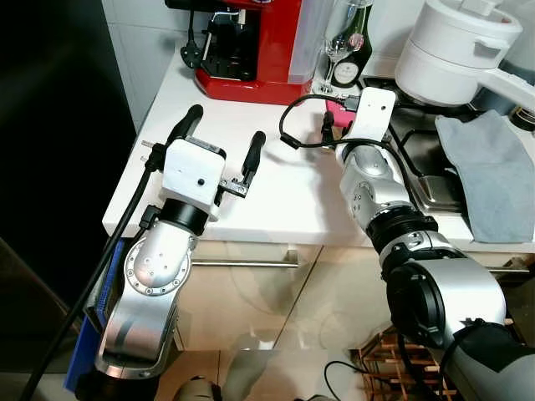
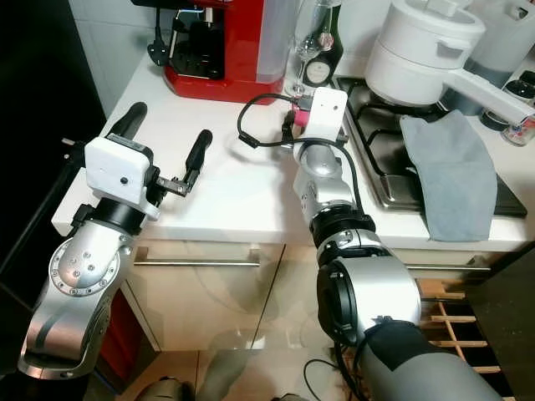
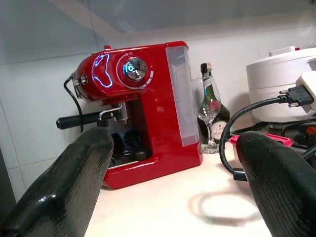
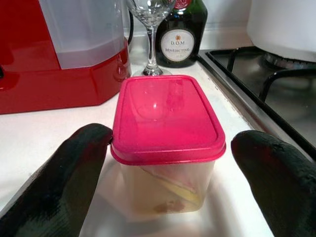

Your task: Restocking fridge

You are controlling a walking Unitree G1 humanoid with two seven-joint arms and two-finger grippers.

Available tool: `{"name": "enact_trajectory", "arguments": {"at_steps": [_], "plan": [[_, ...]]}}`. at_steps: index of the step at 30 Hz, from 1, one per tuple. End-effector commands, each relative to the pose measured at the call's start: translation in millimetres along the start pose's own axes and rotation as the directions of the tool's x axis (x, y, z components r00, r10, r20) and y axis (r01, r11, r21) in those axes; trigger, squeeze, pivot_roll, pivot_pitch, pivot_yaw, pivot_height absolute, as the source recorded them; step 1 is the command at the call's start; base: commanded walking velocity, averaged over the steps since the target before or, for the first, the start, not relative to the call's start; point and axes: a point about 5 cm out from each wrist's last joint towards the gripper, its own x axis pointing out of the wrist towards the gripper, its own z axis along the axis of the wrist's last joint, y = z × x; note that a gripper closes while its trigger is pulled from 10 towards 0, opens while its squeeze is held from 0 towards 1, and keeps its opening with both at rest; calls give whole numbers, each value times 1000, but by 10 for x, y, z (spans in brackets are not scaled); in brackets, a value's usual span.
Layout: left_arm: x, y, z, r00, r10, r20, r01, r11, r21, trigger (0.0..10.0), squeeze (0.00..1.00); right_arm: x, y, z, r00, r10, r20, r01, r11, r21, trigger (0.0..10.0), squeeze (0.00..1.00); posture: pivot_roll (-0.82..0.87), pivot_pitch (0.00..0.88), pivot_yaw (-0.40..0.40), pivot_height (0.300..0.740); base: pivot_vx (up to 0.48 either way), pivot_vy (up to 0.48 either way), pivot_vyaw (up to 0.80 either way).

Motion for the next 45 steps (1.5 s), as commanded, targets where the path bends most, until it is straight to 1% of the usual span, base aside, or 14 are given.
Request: {"name": "enact_trajectory", "arguments": {"at_steps": [1, 6, 7, 9, 10, 11, 12, 16, 21, 25, 26, 27, 36, 45], "plan": [[-3, -35, 36, 1000, -15, 10, 15, 1000, -3, 10000, 0, 11, -15, -14, 999, -2, -38, 4, 999, 34, 10000, 0, 165, 37, -80, 740, 0, 0, 0], [-3, -64, 7, 999, -38, -8, 38, 999, -12, 10000, 0, 8, -48, -99, 995, 3, -96, 2, 999, 52, 10000, 0, 167, 41, -81, 740, 0, 0, 0], [-16, -113, -15, 997, -75, -24, 75, 997, -32, 10000, 0, 8, -54, -114, 994, 6, -105, -1, 999, 50, 10000, 0, 168, 43, -80, 740, 0, 0, 0], [-39, -226, -98, 982, -164, -91, 154, 983, -104, 10000, 0, 7, -79, -149, 992, 8, -127, -3, 999, 41, 10000, 0, 173, 47, -80, 740, 0, 0, 0], [-28, -235, -134, 978, -165, -128, 143, 976, -166, 10000, 0, 6, -96, -166, 991, 6, -136, -1, 999, 34, 10000, 0, 177, 47, -80, 740, 0, 0, 0], [-28, -235, -134, 978, -165, -128, 143, 976, -166, 10000, 0, 6, -96, -166, 991, 6, -136, -1, 999, 34, 10000, 0, 177, 47, -80, 740, 0, 0, 0], [-3, -223, -160, 974, -158, -160, 120, 967, -226, 10000, 0, 6, -109, -178, 990, 7, -143, -4, 1000, 22, 10000, 0, 177, 48, -79, 740, 0, 0, 0], [7, -218, -161, 974, -159, -164, 118, 965, -235, 10000, 0, 7, -109, -177, 989, 10, -144, -7, 1000, 17, 10000, 0, 177, 48, -79, 740, 0, 0, 0], [20, -204, -139, 976, -160, -151, 124, 968, -220, 10000, 0, 8, -99, -180, 989, 28, -143, -35, 999, -42, 10000, 0, 187, 53, -73, 740, 0, 0, 0], [20, -208, -137, 975, -162, -150, 128, 968, -215, 10000, 0, 9, -110, -176, 990, 27, -136, -35, 997, -63, 10000, 0, 190, 55, -72, 740, 0, 0, 0], [19, -214, -131, 975, -166, -147, 134, 969, -207, 10000, 0, 10, -126, -177, 991, 23, -132, -33, 997, -77, 4667, 0, 194, 56, -73, 740, 0, 0, 0], [15, -222, -124, 973, -178, -148, 146, 969, -200, 10000, 0, 12, -134, -170, 992, 26, -123, -36, 996, -87, 0, 0, 197, 56, -74, 740, 0, 0, 0], [-4, -261, -121, 963, -216, -160, 183, 964, -195, 10000, 0, 18, -137, -123, 996, 40, -74, -49, 992, -117, 0, 0, 194, 58, -74, 740, 0, 0, 0], [2, -272, -142, 960, -228, -162, 197, 963, -184, 10000, 0, 17, -134, -113, 997, 56, -54, -62, 992, -113, 0, 0, 194, 37, -73, 740, 0, 0, 0]]}}
